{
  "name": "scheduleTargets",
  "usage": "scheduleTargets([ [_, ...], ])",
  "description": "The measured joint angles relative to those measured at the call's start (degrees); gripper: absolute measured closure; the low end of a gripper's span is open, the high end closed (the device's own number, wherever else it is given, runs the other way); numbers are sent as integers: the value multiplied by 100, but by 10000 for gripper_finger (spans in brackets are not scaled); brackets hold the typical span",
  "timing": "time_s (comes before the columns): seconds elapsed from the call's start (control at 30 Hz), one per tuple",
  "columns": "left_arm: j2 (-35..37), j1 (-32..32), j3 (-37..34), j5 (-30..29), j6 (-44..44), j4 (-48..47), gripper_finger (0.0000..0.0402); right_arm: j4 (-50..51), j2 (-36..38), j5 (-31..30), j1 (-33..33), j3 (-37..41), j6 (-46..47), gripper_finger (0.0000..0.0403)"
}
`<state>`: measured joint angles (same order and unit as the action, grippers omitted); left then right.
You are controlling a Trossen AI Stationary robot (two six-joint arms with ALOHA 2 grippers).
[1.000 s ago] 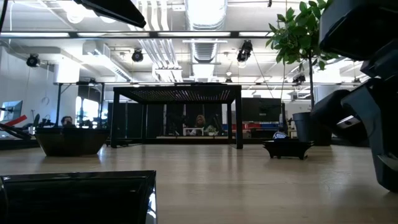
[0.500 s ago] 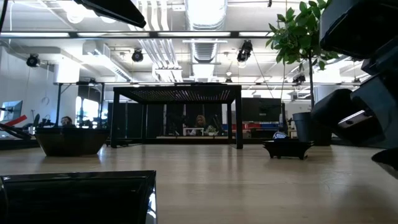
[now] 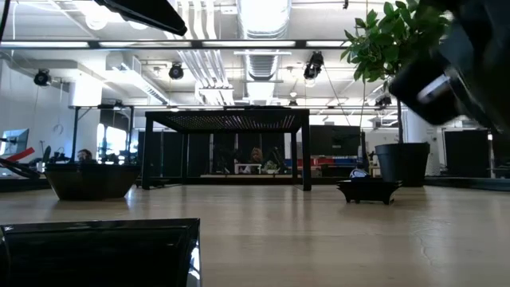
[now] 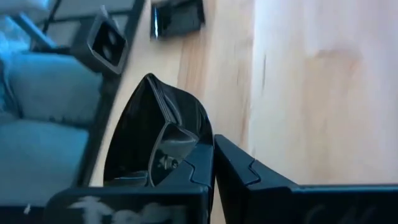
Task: Pick & Place Mini shaped plates
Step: Stack the black leaf shaped plate on top of the other black leaf shaped plate on the shelf
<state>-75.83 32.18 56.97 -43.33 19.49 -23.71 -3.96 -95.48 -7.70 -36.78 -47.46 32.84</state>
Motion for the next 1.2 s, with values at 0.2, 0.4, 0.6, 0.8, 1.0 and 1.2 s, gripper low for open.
scheduleTargets([
  [0.2,0,2,0,0,0,-7,312,345,784,-483,254,-4,-30,395],
  [0.4,0,2,0,0,-5,-28,312,895,1625,-1096,822,-4,-31,395],
  [0.6,0,2,0,0,-31,-36,312,1146,2443,-1183,1723,-9,-77,395],
  [0.8,0,0,0,0,-41,-38,312,1146,2928,-1157,2707,-9,-373,395],
  [1.0,0,-2,0,0,-146,-38,312,1075,3040,-529,3737,-9,-634,394],
  [1.2,0,-2,0,0,-174,-38,312,943,2915,276,4723,-199,-686,394],
])
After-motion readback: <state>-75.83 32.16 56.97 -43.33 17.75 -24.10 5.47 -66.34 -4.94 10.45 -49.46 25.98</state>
